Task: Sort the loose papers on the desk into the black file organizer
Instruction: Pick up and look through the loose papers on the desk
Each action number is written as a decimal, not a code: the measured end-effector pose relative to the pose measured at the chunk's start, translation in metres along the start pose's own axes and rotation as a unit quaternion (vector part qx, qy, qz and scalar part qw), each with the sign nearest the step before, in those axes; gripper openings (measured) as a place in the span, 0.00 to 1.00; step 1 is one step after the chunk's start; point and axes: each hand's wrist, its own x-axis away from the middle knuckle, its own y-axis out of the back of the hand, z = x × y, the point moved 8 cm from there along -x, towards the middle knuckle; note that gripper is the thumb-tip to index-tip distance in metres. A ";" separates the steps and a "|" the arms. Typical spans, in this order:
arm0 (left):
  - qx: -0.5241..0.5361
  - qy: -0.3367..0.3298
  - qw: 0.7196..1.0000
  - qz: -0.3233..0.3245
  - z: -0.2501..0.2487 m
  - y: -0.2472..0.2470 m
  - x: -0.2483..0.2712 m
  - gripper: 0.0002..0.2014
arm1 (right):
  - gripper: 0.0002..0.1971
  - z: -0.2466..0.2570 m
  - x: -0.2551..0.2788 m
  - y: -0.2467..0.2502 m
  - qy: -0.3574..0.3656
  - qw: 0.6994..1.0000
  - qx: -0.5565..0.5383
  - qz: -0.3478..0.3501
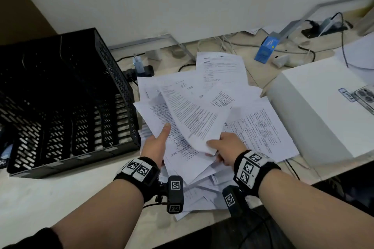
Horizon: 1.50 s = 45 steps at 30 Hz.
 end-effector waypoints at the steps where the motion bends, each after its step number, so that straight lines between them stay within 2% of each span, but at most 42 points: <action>1: -0.010 -0.001 1.000 0.001 -0.001 0.001 0.001 0.21 | 0.03 -0.006 0.004 -0.009 -0.012 0.999 0.025 0.031; 2: -0.014 0.002 1.000 -0.004 -0.001 0.003 0.002 0.22 | 0.01 -0.011 0.008 -0.016 -0.025 0.997 0.048 0.058; 5: 0.032 0.026 0.999 0.007 0.007 0.003 -0.001 0.32 | 0.06 -0.021 0.014 -0.023 -0.046 0.990 0.083 0.104; 7: 0.068 0.043 0.997 0.017 0.016 0.004 -0.008 0.34 | 0.10 -0.024 0.020 -0.023 -0.054 0.986 0.091 0.129; 8: 0.057 0.032 0.998 0.016 0.015 0.005 -0.008 0.32 | 0.15 -0.025 0.022 -0.025 -0.056 0.983 0.100 0.145; 9: 0.036 0.009 0.999 0.010 0.012 0.006 -0.006 0.25 | 0.21 -0.025 0.025 -0.027 -0.059 0.979 0.109 0.165; 11: -0.011 -0.039 0.999 -0.008 0.004 0.008 0.002 0.05 | 0.28 -0.026 0.029 -0.030 -0.070 0.971 0.125 0.189; 12: -0.029 -0.051 0.998 -0.016 0.002 0.009 0.004 0.04 | 0.31 -0.024 0.029 -0.026 -0.073 0.972 0.137 0.175; 14: -0.041 -0.057 0.997 -0.013 0.002 0.013 0.004 0.10 | 0.34 -0.016 0.023 -0.004 -0.049 0.980 0.172 0.082; 16: -0.049 -0.067 0.996 -0.009 -0.001 0.018 0.004 0.11 | 0.30 -0.010 0.011 0.030 -0.009 0.984 0.172 -0.049; 18: -0.049 -0.075 0.996 -0.011 -0.004 0.025 0.006 0.14 | 0.24 -0.012 0.006 0.061 0.012 0.982 0.098 -0.160; 20: -0.044 -0.086 0.995 -0.004 -0.007 0.029 0.012 0.16 | 0.17 -0.015 0.002 0.071 0.030 0.978 0.069 -0.195; 22: -0.035 -0.089 0.995 0.010 -0.007 0.033 0.013 0.17 | 0.11 -0.013 0.001 0.064 0.046 0.983 0.052 -0.168; 25: -0.024 -0.095 0.995 0.020 -0.008 0.039 0.016 0.16 | 0.29 -0.005 0.000 0.038 0.060 0.995 -0.029 -0.074; 27: 0.004 -0.096 0.995 0.025 -0.009 0.042 0.018 0.14 | 0.34 -0.003 0.000 0.021 0.050 0.995 -0.084 -0.022; 29: 0.039 -0.104 0.993 0.032 -0.014 0.042 0.021 0.14 | 0.34 -0.006 -0.001 0.006 0.030 0.994 -0.104 0.010; 32: 0.077 -0.107 0.990 0.055 -0.022 0.036 0.026 0.16 | 0.19 -0.007 -0.002 -0.011 0.027 0.992 -0.111 0.054; 34: 0.071 -0.096 0.991 0.057 -0.021 0.034 0.026 0.17 | 0.13 -0.003 0.001 -0.014 0.045 0.993 -0.098 0.054; 39: 0.121 -0.097 0.988 0.024 -0.026 0.040 0.023 0.15 | 0.14 -0.012 0.005 -0.014 0.021 0.985 -0.161 0.062; 41: 0.171 -0.100 0.980 0.022 -0.034 0.040 0.025 0.15 | 0.14 -0.022 0.004 -0.009 -0.008 0.971 -0.236 0.036; 45: 0.249 -0.090 0.962 0.061 -0.047 0.027 0.030 0.15 | 0.07 -0.023 0.006 -0.007 -0.021 0.923 -0.385 0.012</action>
